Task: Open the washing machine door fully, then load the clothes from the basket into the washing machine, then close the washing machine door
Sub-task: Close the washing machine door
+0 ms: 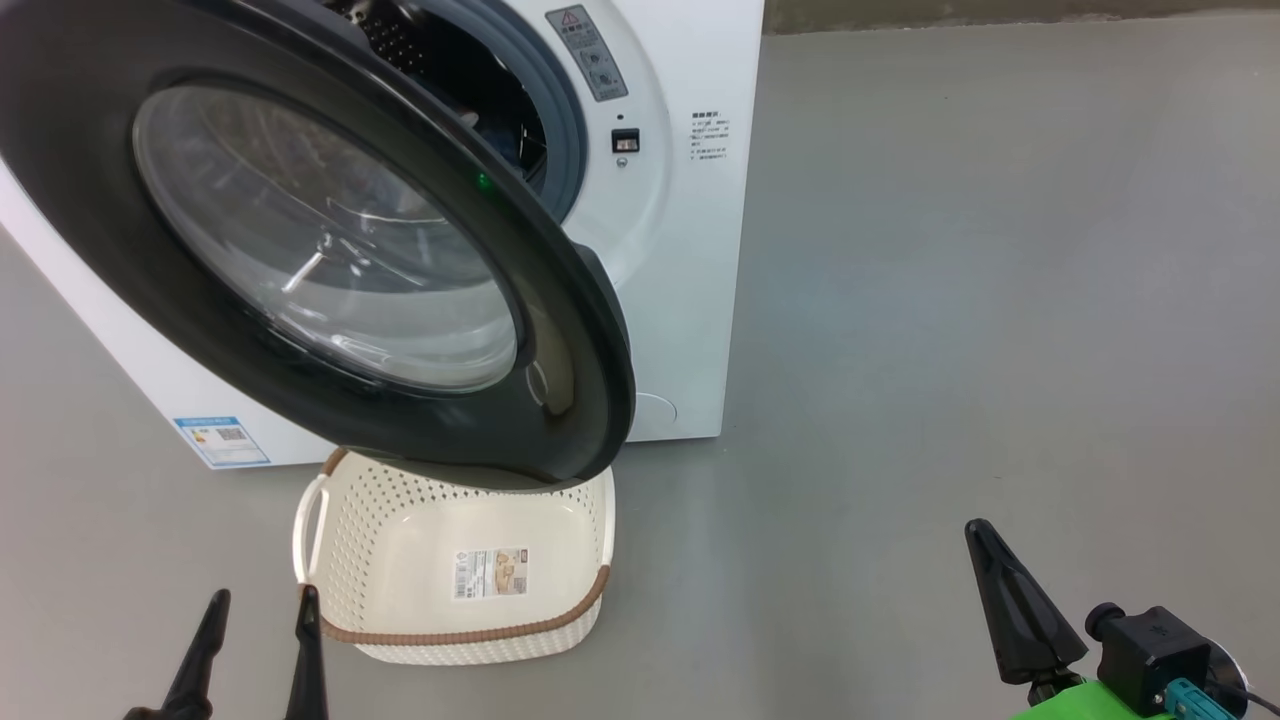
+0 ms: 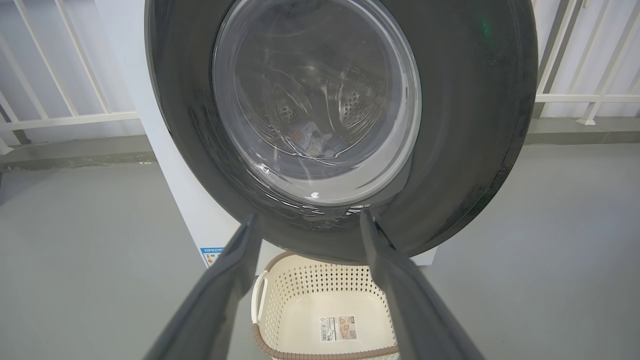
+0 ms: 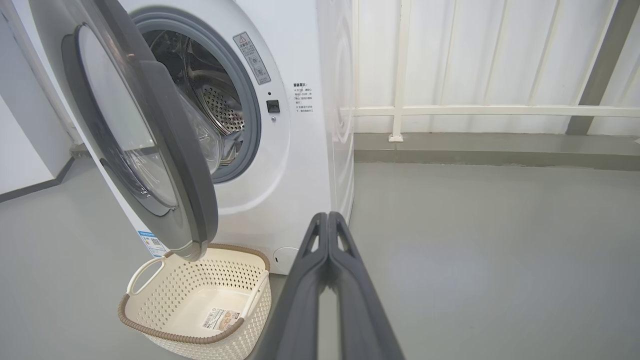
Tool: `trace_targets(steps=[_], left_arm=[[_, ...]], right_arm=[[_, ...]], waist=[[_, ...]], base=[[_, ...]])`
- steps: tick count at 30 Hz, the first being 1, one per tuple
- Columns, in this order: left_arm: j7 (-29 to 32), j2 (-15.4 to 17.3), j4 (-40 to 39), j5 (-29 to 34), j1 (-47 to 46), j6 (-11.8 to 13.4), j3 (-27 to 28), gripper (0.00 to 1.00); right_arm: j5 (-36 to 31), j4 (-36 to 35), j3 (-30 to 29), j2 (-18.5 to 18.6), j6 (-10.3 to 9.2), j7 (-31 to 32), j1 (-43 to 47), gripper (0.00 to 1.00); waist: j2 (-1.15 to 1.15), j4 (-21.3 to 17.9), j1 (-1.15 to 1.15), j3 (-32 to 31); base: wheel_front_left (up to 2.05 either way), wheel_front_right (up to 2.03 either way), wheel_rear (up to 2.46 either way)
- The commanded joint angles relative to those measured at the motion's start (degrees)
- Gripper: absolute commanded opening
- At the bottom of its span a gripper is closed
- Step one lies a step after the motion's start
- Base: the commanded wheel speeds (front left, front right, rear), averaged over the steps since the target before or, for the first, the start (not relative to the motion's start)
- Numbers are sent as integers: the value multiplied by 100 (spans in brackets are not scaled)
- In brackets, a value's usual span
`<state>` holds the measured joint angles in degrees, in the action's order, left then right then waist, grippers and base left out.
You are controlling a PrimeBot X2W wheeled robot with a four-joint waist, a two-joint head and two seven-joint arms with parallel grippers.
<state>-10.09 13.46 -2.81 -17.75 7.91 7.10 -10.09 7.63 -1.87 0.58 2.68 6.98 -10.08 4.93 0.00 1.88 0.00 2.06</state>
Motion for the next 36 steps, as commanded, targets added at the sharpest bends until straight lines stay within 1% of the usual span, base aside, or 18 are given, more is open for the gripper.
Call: trace_targets(steps=[1, 7, 12, 19, 25, 29, 33, 36], left_arm=[[-17, 82, -153, -4, -175, 56, 178, 100], [-25, 81, -158, -9, -192, 72, 144, 100], [-53, 86, -141, 55, -290, 75, 67, 100], [-78, 72, -4, 83, -468, 12, -76, 100], [-116, 73, 71, 164, -642, 34, -143, 100], [-154, 52, 137, 159, -774, -2, -193, 100], [-193, 38, 183, 155, -851, -15, -210, 100], [-232, 23, 213, 142, -907, -20, -214, 100]], right_arm=[[34, -140, 134, 20, 51, 13, -18, 0], [30, -85, 174, 20, 51, 26, -81, 0], [59, 195, 222, 20, 51, -20, -319, 0], [119, 1238, 244, 20, 51, -217, -1284, 0], [160, 2114, 21, 66, 51, -370, -2292, 0], [165, 2663, -59, 107, 51, -438, -2984, 0], [173, 2893, -42, 116, 51, -469, -3506, 0], [181, 2897, 70, 153, 51, -484, -4022, 0]], waist=[[0, 5, 0, -1], [0, 21, 0, 11], [0, 104, 0, 69], [0, 347, 0, 99], [0, 561, 0, 168], [0, 709, 0, 219], [0, 781, 0, 250], [0, 825, 0, 288]], base=[[0, 0, 0], [0, 0, 0], [0, 0, 0], [0, 0, 0], [0, 0, 0], [0, 0, 0], [0, 0, 0], [0, 0, 0]])
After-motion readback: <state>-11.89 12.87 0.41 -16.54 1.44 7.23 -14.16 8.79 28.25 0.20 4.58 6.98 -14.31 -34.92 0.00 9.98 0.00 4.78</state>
